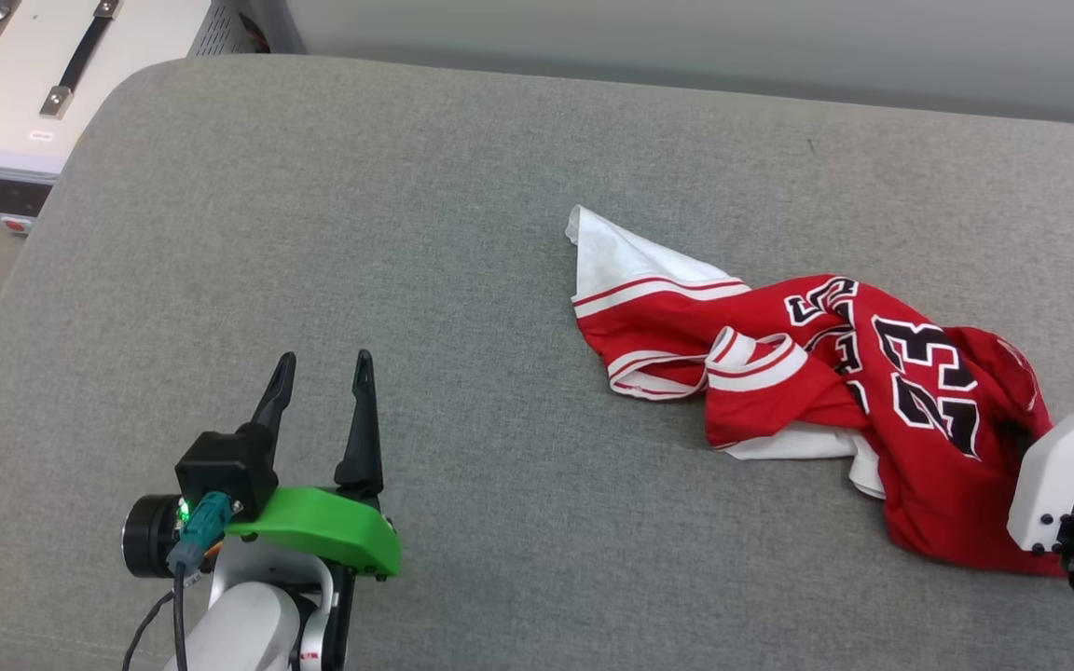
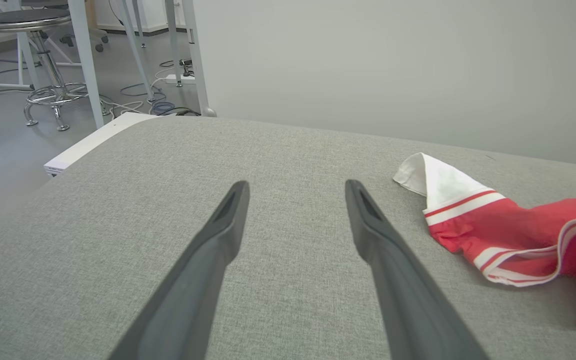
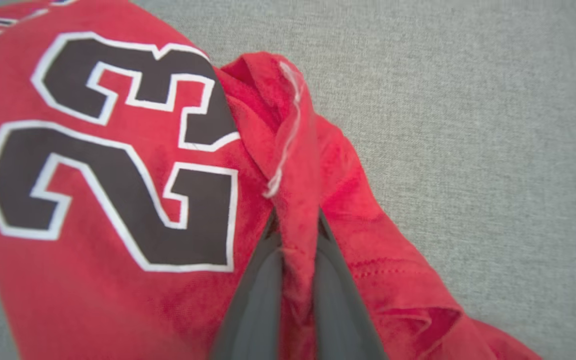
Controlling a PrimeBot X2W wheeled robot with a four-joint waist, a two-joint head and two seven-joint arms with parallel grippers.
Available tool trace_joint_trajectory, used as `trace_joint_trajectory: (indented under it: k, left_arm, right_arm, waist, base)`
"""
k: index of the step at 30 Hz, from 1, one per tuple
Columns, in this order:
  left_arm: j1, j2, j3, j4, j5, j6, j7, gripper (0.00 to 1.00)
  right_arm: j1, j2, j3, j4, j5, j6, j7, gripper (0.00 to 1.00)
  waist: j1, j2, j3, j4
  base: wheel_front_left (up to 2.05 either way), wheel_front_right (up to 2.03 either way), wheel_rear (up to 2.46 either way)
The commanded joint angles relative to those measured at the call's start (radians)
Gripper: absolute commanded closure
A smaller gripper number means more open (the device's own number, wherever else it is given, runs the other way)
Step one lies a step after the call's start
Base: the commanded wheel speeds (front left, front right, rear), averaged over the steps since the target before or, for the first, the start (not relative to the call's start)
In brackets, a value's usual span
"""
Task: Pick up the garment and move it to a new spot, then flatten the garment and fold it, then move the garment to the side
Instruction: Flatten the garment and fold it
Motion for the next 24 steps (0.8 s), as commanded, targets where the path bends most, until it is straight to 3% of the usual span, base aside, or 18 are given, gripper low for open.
trace_joint_trajectory:
  k: [1,11,24]
  left_arm:
    - [-0.015,0.001,0.002,0.005,0.006,-0.004,-0.006,0.00]
    - [0.007,0.020,0.000,0.003,0.000,0.000,0.009,0.00]
    - [0.049,0.036,-0.011,-0.026,-0.012,0.011,0.034,0.00]
  right_arm:
    - [-0.020,-0.002,0.002,-0.006,0.004,-0.001,-0.022,1.00]
    - [-0.008,0.026,0.126,-0.184,-0.005,-0.001,-0.064,1.00]
    - [0.217,0.032,0.515,-0.361,0.125,-0.001,0.086,1.00]
  waist:
    - [-0.0002,0.0000,-0.014,-0.008]
    - [-0.0002,0.0000,-0.092,-0.043]
    - [-0.0002,0.0000,-0.149,-0.046]
  base:
    - [0.00,0.00,0.00]
    - [0.00,0.00,0.00]
    - [0.00,0.00,0.00]
